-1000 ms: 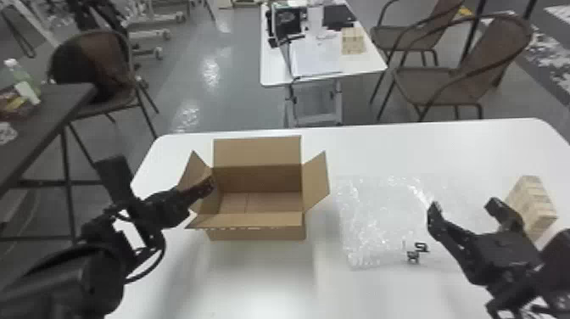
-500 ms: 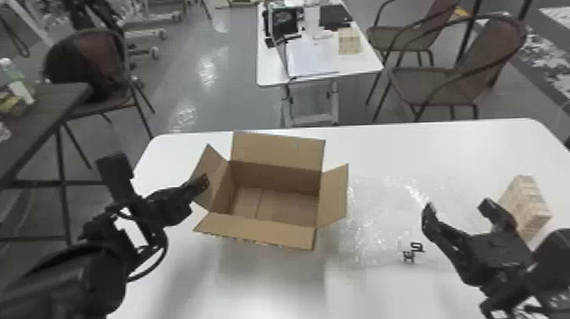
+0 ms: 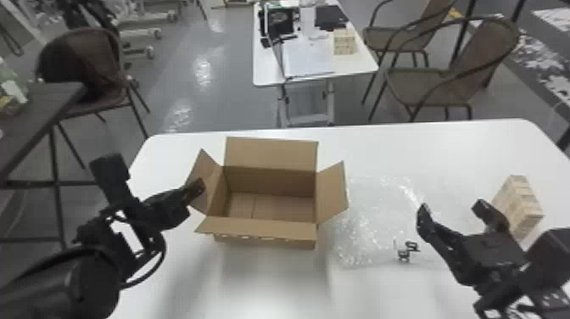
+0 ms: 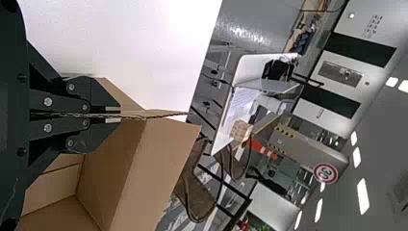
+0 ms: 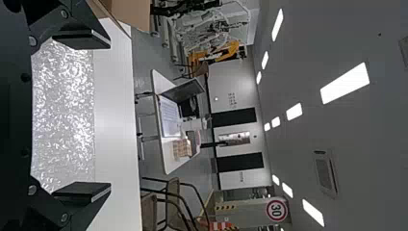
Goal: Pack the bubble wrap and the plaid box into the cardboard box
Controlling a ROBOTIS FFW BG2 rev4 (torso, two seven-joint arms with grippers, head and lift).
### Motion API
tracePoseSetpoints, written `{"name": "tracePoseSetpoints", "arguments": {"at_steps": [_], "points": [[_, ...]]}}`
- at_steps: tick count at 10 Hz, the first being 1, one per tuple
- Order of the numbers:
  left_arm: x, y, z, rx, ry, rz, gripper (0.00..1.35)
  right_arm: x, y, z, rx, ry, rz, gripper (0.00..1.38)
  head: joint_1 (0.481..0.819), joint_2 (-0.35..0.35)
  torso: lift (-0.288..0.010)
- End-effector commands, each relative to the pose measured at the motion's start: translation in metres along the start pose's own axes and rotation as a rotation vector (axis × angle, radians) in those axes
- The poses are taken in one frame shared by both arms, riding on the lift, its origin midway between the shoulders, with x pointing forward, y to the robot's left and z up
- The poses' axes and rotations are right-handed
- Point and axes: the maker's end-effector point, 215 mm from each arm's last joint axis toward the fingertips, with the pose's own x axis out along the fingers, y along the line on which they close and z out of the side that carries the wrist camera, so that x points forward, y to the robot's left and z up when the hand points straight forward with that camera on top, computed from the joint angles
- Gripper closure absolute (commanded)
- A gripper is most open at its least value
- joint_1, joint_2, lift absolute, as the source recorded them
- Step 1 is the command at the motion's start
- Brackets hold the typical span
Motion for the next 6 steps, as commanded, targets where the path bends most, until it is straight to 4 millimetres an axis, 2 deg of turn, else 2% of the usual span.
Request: {"name": "tracePoseSetpoints", "arguments": {"at_steps": [1,4,6], "points": [[-0.008,0.004,-0.003,-0.035,0.001,0.039,1.15,0.0,0.0,0.0,0.002,0.0,0.001,0.24,0.695,0.137,-0.102],[-0.033,0.032,-0.004,-0.101,-0.081,0.179,1.15,-0.001,0.0,-0.001,0.002,0.001,-0.001,0.24,0.695,0.168,-0.102],[-0.05,0.025,-0.002,-0.115,-0.162,0.256,1.15,-0.002,0.0,0.0,0.004,0.001,-0.001,0.24,0.695,0.192,-0.102]]}}
